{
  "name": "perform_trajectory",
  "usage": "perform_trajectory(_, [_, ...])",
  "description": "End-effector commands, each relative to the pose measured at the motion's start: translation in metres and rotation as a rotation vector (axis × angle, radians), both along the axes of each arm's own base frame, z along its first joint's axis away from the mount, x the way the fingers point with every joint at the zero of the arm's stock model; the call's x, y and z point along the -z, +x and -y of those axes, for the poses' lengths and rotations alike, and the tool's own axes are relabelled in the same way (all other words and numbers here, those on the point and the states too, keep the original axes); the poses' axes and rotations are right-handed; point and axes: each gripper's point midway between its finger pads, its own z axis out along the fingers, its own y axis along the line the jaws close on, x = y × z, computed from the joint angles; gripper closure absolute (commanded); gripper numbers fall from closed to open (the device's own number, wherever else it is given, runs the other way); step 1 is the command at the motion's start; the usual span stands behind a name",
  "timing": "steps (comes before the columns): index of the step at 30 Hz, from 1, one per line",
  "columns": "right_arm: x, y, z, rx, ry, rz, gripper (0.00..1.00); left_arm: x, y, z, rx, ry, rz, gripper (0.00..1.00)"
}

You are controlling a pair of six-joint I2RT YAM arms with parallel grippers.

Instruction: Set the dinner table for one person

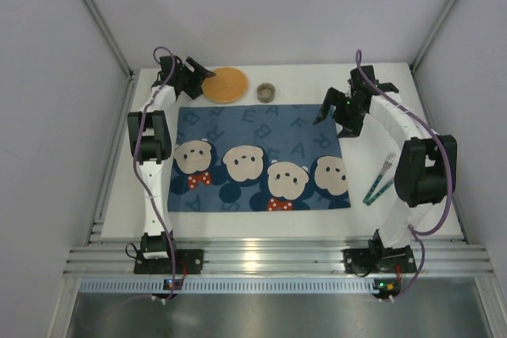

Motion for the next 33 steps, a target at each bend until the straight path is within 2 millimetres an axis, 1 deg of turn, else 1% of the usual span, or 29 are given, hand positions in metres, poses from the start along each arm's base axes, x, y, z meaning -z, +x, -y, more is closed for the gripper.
perform_trajectory(1, [-0.011,0.029,-0.007,0.027,0.017,0.048,0.0,0.035,0.001,0.012,0.007,-0.038,-0.052,0.18])
perform_trajectory(2, [-0.004,0.035,-0.011,0.021,0.028,0.029,0.0,0.037,0.002,0.013,0.013,-0.048,-0.048,0.28])
perform_trajectory(3, [-0.005,0.041,-0.014,0.014,0.039,0.035,0.0,0.043,0.001,0.015,0.017,-0.054,-0.054,0.36])
perform_trajectory(4, [-0.016,0.056,-0.018,0.007,0.056,0.069,0.0,0.045,0.001,0.017,0.024,-0.058,-0.054,0.5])
perform_trajectory(5, [-0.017,0.063,-0.026,-0.01,0.091,0.072,0.0,0.045,0.0,0.019,0.034,-0.07,-0.053,0.68])
perform_trajectory(6, [-0.006,0.078,-0.033,-0.02,0.122,0.075,0.0,0.042,0.002,0.021,0.041,-0.078,-0.034,0.96])
perform_trajectory(7, [-0.017,0.097,-0.042,-0.022,0.169,0.119,0.0,0.044,0.002,0.023,0.045,-0.095,-0.036,1.0])
perform_trajectory(8, [-0.02,0.104,-0.055,-0.048,0.237,0.128,0.0,0.042,0.002,0.024,0.057,-0.107,-0.026,1.0])
perform_trajectory(9, [-0.006,0.124,-0.065,-0.035,0.289,0.131,0.0,0.038,0.003,0.024,0.065,-0.119,-0.015,1.0])
perform_trajectory(10, [-0.018,0.142,-0.073,-0.039,0.332,0.174,0.0,0.031,0.005,0.026,0.071,-0.137,0.009,1.0])
perform_trajectory(11, [-0.019,0.149,-0.084,-0.056,0.388,0.172,0.0,0.023,0.006,0.025,0.076,-0.15,0.026,1.0])
perform_trajectory(12, [0.004,0.161,-0.094,-0.029,0.427,0.126,0.0,0.001,0.005,0.028,0.103,-0.176,0.059,1.0])
perform_trajectory(13, [-0.018,0.183,-0.105,-0.049,0.468,0.207,0.0,-0.01,0.004,0.028,0.114,-0.181,0.074,1.0])
perform_trajectory(14, [-0.02,0.192,-0.112,-0.054,0.493,0.216,0.0,-0.023,0.003,0.03,0.129,-0.178,0.097,1.0])
perform_trajectory(15, [-0.022,0.21,-0.124,-0.052,0.513,0.243,0.0,-0.052,0.002,0.033,0.148,-0.174,0.143,1.0])
perform_trajectory(16, [-0.022,0.219,-0.128,-0.045,0.518,0.262,0.0,-0.069,0.002,0.033,0.161,-0.171,0.192,1.0])
perform_trajectory(17, [-0.021,0.226,-0.133,-0.037,0.527,0.273,0.0,-0.082,0.0,0.034,0.172,-0.177,0.211,1.0])
perform_trajectory(18, [-0.01,0.23,-0.141,-0.012,0.545,0.254,0.0,-0.105,-0.005,0.036,0.184,-0.179,0.243,1.0])
perform_trajectory(20, [-0.011,0.24,-0.147,0.011,0.559,0.291,0.0,-0.113,-0.019,0.04,0.222,-0.171,0.239,1.0])
perform_trajectory(21, [-0.007,0.24,-0.152,0.011,0.551,0.294,0.0,-0.14,-0.03,0.043,0.24,-0.149,0.276,1.0])
perform_trajectory(22, [-0.005,0.241,-0.154,0.01,0.541,0.303,0.0,-0.124,-0.044,0.044,0.256,-0.104,0.238,1.0])
perform_trajectory(23, [-0.002,0.241,-0.156,0.009,0.526,0.31,0.0,-0.127,-0.053,0.044,0.269,-0.081,0.237,1.0])
perform_trajectory(24, [0.003,0.238,-0.16,-0.008,0.513,0.31,0.01,-0.144,-0.069,0.047,0.283,-0.054,0.241,1.0])
perform_trajectory(25, [0.004,0.238,-0.162,-0.011,0.509,0.312,0.02,-0.131,-0.081,0.046,0.3,-0.016,0.218,1.0])
perform_trajectory(26, [0.009,0.237,-0.163,-0.01,0.502,0.308,0.04,-0.132,-0.09,0.048,0.313,-0.008,0.214,1.0])
perform_trajectory(28, [0.016,0.232,-0.169,-0.025,0.494,0.291,0.1,-0.13,-0.115,0.049,0.34,0.006,0.194,1.0])
perform_trajectory(30, [0.026,0.227,-0.17,-0.029,0.458,0.272,0.22,-0.135,-0.134,0.053,0.369,0.005,0.195,1.0])
perform_trajectory(31, [0.029,0.226,-0.169,-0.027,0.441,0.267,0.25,-0.12,-0.146,0.054,0.385,0.007,0.164,1.0])
perform_trajectory(33, [0.038,0.222,-0.164,-0.016,0.39,0.25,0.31,-0.119,-0.164,0.064,0.437,-0.011,0.161,1.0])
